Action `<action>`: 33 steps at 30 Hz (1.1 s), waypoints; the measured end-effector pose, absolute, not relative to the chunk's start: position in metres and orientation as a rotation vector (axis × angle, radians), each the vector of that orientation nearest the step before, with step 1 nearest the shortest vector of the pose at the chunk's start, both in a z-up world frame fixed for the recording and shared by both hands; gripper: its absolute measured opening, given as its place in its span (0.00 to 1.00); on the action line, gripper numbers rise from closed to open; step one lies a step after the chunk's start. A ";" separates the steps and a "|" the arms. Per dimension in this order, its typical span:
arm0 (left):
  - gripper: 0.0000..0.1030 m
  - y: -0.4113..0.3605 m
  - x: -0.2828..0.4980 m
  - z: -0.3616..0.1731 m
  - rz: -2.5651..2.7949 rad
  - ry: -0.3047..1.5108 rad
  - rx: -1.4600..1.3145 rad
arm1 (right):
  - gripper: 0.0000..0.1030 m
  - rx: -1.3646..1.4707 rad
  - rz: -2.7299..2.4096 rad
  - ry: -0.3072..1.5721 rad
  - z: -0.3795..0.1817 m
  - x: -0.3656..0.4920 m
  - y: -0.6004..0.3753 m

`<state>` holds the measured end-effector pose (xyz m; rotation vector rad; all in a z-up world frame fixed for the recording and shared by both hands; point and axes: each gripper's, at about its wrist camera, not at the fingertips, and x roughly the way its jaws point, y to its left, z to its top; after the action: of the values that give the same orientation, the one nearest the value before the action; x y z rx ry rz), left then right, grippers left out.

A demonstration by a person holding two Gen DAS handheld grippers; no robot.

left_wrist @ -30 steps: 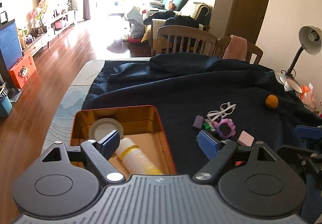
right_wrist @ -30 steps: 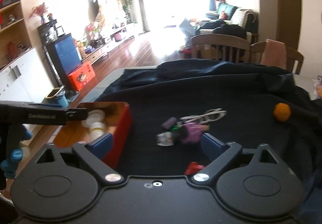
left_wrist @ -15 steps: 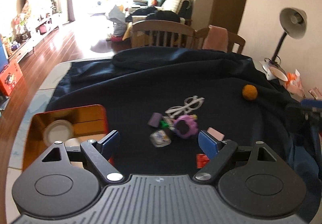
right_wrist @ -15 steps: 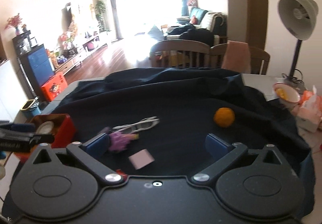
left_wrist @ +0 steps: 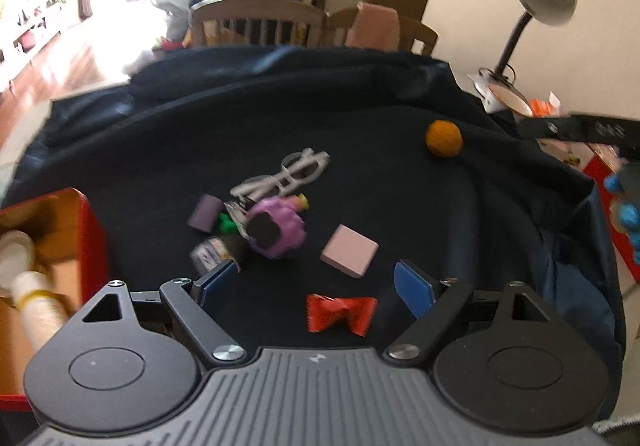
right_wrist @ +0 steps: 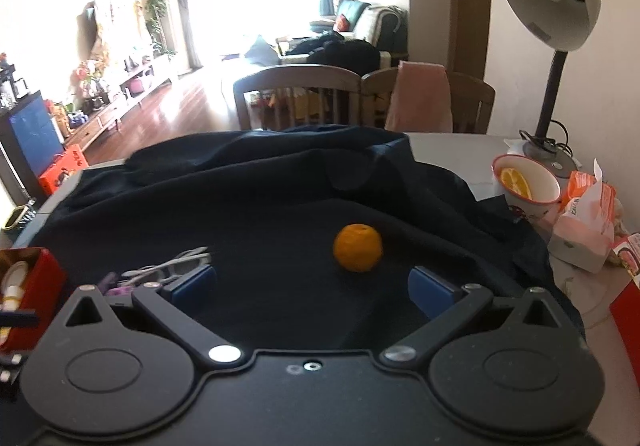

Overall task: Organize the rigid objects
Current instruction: 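Move the left tool toward the red wrapped candy while the right tool approaches the orange, then close the left tool on the red candy while the right tool grasps the orange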

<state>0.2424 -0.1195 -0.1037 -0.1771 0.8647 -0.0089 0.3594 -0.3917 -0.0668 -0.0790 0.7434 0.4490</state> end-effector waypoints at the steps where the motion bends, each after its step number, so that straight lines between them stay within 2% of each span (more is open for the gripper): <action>1: 0.83 -0.122 0.244 -0.107 -0.012 0.871 -0.175 | 0.99 -0.080 0.442 0.749 -0.071 0.366 -0.391; 18: 0.83 -0.143 0.275 -0.162 -0.069 0.989 -0.140 | 0.86 -0.156 0.405 0.835 -0.128 0.444 -0.370; 26: 0.83 -0.150 0.278 -0.179 -0.060 1.021 -0.115 | 0.84 -0.173 0.394 0.866 -0.149 0.464 -0.360; 29: 0.82 -0.153 0.277 -0.183 -0.058 1.027 -0.102 | 0.77 -0.174 0.389 0.873 -0.156 0.472 -0.359; 33: 0.82 -0.153 0.279 -0.182 -0.040 1.014 -0.098 | 0.73 -0.177 0.380 0.881 -0.162 0.477 -0.356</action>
<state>0.2794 -0.1532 -0.1818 -0.0984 1.0142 -0.0403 0.4769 -0.3559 -0.1620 -0.1766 0.8812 0.3802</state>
